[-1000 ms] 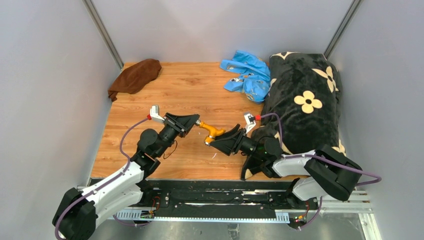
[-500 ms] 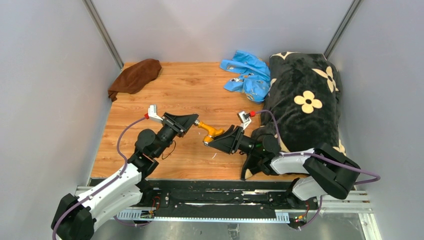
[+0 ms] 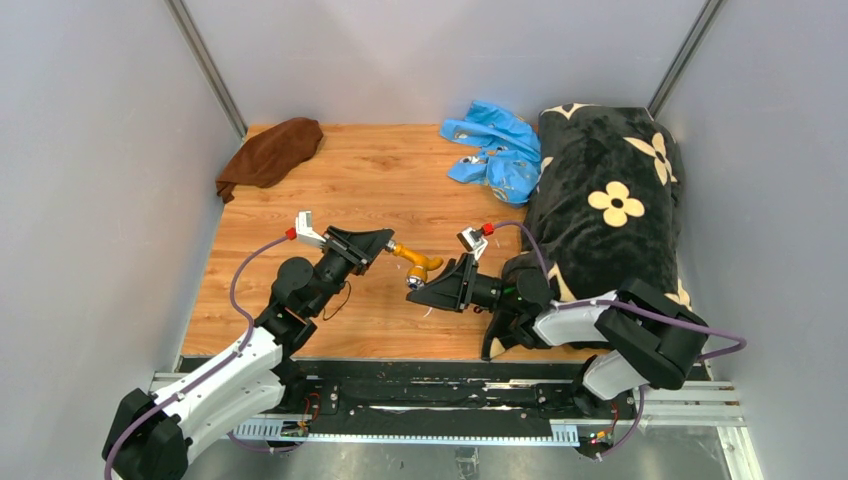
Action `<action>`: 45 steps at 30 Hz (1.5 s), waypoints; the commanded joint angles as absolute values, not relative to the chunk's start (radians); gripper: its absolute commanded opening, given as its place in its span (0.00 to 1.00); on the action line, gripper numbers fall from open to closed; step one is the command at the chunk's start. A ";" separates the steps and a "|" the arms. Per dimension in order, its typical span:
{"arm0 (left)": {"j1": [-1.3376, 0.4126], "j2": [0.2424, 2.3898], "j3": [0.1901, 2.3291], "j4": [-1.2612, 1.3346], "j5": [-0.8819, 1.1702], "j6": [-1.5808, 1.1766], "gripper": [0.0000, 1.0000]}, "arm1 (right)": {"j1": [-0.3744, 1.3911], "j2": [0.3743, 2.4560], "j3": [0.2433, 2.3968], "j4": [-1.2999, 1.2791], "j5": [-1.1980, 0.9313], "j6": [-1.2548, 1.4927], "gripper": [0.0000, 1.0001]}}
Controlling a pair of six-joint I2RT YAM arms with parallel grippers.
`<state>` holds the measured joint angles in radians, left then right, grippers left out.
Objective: Install the water faucets
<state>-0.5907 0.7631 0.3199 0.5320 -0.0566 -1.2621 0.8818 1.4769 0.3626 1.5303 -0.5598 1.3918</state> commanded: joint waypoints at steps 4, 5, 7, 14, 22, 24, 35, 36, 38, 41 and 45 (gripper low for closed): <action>-0.592 0.753 0.332 0.558 -0.084 -1.232 0.00 | 0.901 1.422 0.391 1.586 -0.559 1.393 0.74; -0.592 0.751 0.331 0.558 -0.082 -1.229 0.00 | 0.900 1.408 0.393 1.586 -0.553 1.391 0.74; -0.592 0.749 0.330 0.553 -0.078 -1.226 0.00 | 0.900 1.383 0.402 1.586 -0.541 1.388 0.75; -0.592 0.739 0.334 0.510 -0.066 -1.221 0.00 | 0.889 1.284 0.394 1.547 -0.417 1.257 0.78; -0.592 0.698 0.375 0.419 -0.029 -1.225 0.00 | 0.852 0.926 0.421 0.879 -0.277 0.770 0.80; -0.593 0.675 0.381 0.381 -0.030 -1.232 0.00 | 0.852 0.809 0.478 0.572 -0.199 0.546 0.80; -0.592 0.712 0.488 0.137 -0.023 -1.280 0.00 | 0.976 0.766 0.495 0.407 -0.130 0.073 0.81; -0.592 0.718 0.493 0.132 -0.023 -1.285 0.00 | 0.999 0.791 0.498 0.429 -0.108 0.045 0.81; -0.592 0.730 0.503 0.126 -0.018 -1.293 0.00 | 1.038 0.846 0.502 0.476 -0.061 -0.009 0.81; -0.592 0.747 0.517 0.116 -0.003 -1.294 0.00 | 1.063 0.930 0.487 0.587 -0.032 -0.040 0.82; -0.592 0.758 0.524 0.116 0.008 -1.294 0.00 | 1.068 1.042 0.490 0.715 -0.006 -0.031 0.79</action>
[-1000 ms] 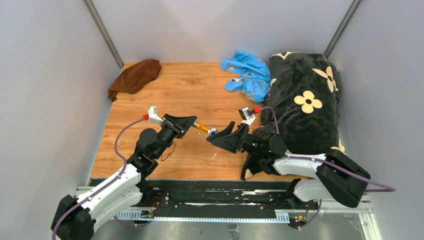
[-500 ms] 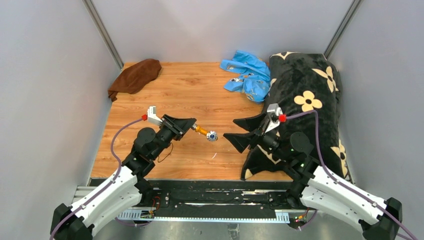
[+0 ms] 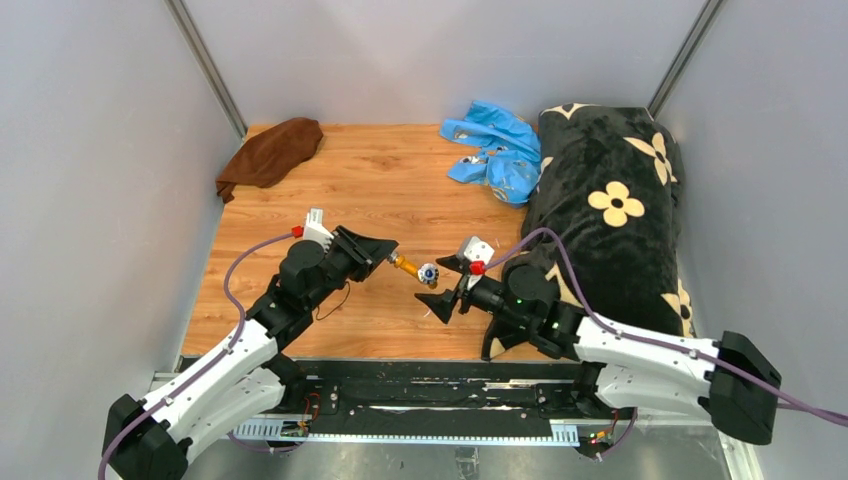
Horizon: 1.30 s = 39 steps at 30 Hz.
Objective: Install the water faucets
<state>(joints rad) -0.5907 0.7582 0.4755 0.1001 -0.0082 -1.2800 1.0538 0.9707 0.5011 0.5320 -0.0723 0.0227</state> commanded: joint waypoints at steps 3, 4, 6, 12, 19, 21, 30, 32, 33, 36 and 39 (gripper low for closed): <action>-0.592 0.759 0.526 0.118 0.009 -1.289 0.00 | 1.066 1.109 0.485 0.801 0.044 0.005 0.71; -0.592 0.759 0.527 0.118 0.013 -1.287 0.00 | 1.066 1.132 0.482 0.828 0.047 0.020 0.67; -0.592 0.756 0.528 0.118 0.017 -1.282 0.00 | 1.063 1.152 0.482 0.851 0.042 0.062 0.49; -0.592 0.755 0.526 0.156 0.029 -1.259 0.00 | 1.025 1.153 0.461 0.881 -0.036 0.267 0.23; -0.592 0.724 0.453 0.373 0.039 -1.225 0.00 | 0.837 1.171 0.411 0.993 -0.305 0.813 0.18; -0.592 0.714 0.439 0.418 0.040 -1.204 0.00 | 0.793 1.203 0.411 1.030 -0.392 0.953 0.17; -0.592 0.703 0.342 0.699 0.039 -1.180 0.00 | 0.684 1.541 0.388 1.585 -0.601 1.587 0.25; -0.592 0.707 0.310 0.777 0.030 -1.190 0.00 | 0.673 1.570 0.417 1.586 -0.682 1.594 0.37; -0.592 0.711 0.301 0.799 0.029 -1.192 0.00 | 0.672 1.570 0.416 1.586 -0.689 1.576 0.45; -0.592 0.712 0.312 0.778 0.046 -1.175 0.00 | 0.647 1.556 0.372 1.586 -0.659 1.557 0.68; -0.592 0.695 0.338 0.700 0.045 -1.148 0.00 | 0.602 1.532 0.328 1.584 -0.662 1.538 0.70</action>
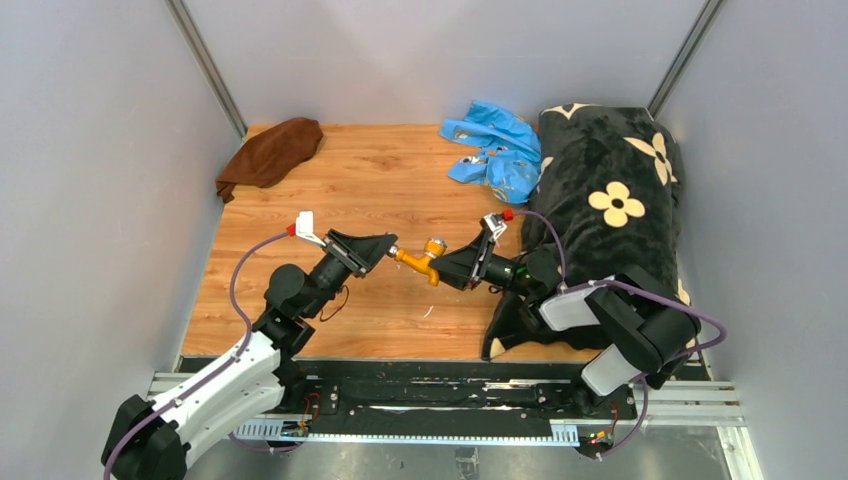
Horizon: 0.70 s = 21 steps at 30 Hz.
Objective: Install the water faucets
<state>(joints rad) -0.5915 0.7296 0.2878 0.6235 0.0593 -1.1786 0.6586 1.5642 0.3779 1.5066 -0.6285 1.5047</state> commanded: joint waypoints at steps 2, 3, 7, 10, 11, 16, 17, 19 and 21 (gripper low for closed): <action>-0.592 0.675 0.351 0.644 0.030 -1.136 0.00 | 0.570 1.511 0.297 1.572 -0.670 1.530 0.71; -0.592 0.667 0.361 0.609 0.017 -1.134 0.00 | 0.552 1.499 0.281 1.570 -0.676 1.526 0.72; -0.592 0.671 0.432 0.445 0.008 -1.111 0.00 | 0.499 1.427 0.240 1.484 -0.714 1.487 0.73; -0.592 0.699 0.502 0.316 0.013 -1.095 0.00 | 0.488 1.312 0.246 1.293 -0.740 1.389 0.73; -0.592 0.709 0.524 0.282 0.018 -1.089 0.00 | 0.488 1.266 0.255 1.194 -0.743 1.340 0.74; -0.592 0.765 0.631 0.090 0.002 -1.076 0.00 | 0.489 0.959 0.390 0.464 -0.629 0.932 0.75; -0.593 0.774 0.649 0.065 -0.003 -1.077 0.00 | 0.490 0.898 0.429 0.305 -0.575 0.849 0.76; -0.592 0.791 0.684 0.033 -0.006 -1.084 0.00 | 0.491 0.804 0.491 0.082 -0.464 0.686 0.76; -0.592 0.808 0.711 0.010 -0.008 -1.098 0.00 | 0.494 0.736 0.531 -0.045 -0.366 0.561 0.76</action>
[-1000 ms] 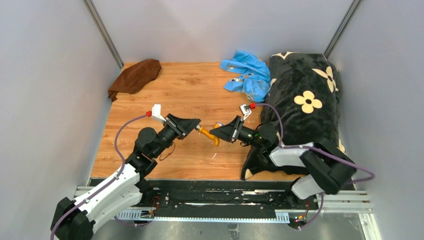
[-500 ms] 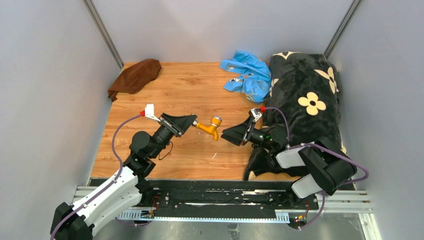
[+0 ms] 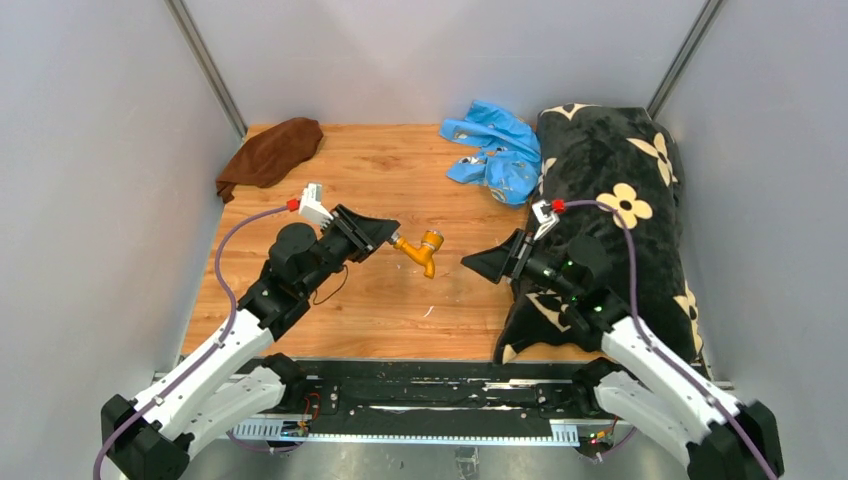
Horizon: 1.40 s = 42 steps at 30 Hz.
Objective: Install the water faucets
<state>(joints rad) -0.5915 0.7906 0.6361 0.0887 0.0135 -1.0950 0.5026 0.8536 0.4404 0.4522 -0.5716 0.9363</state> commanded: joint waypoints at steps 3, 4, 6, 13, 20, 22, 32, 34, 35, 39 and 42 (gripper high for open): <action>-0.592 0.855 0.775 -0.047 -0.021 -1.104 0.00 | 0.520 0.661 0.566 -0.076 -0.290 0.394 0.77; -0.592 0.876 0.812 -0.093 -0.026 -1.105 0.00 | 0.542 0.640 0.575 -0.071 -0.262 0.339 0.77; -0.592 0.932 0.908 -0.222 -0.038 -1.115 0.00 | 0.612 0.605 0.591 -0.055 -0.178 0.230 0.77; -0.592 1.095 1.145 -0.505 -0.028 -1.145 0.00 | 0.929 0.674 0.668 0.006 0.085 -0.126 0.78; -0.592 1.137 1.202 -0.603 -0.030 -1.215 0.00 | 1.122 0.800 0.682 0.184 0.222 -0.300 0.78; -0.592 1.140 1.206 -0.613 -0.025 -1.224 0.00 | 1.142 0.844 0.695 0.212 0.227 -0.319 0.78; -0.592 1.115 1.188 -0.624 -0.035 -1.256 0.00 | 1.213 1.044 0.704 0.420 0.256 -0.367 0.79; -0.592 1.110 1.182 -0.624 -0.036 -1.260 0.00 | 1.215 1.092 0.702 0.479 0.300 -0.381 0.79; -0.592 1.107 1.176 -0.624 -0.037 -1.266 0.00 | 1.215 1.118 0.703 0.506 0.319 -0.389 0.78; -0.592 1.100 1.162 -0.623 -0.040 -1.282 0.00 | 1.216 1.235 0.709 0.628 0.470 -0.444 0.57; -0.592 1.100 1.158 -0.624 -0.037 -1.285 0.00 | 1.216 1.301 0.710 0.700 0.527 -0.476 0.46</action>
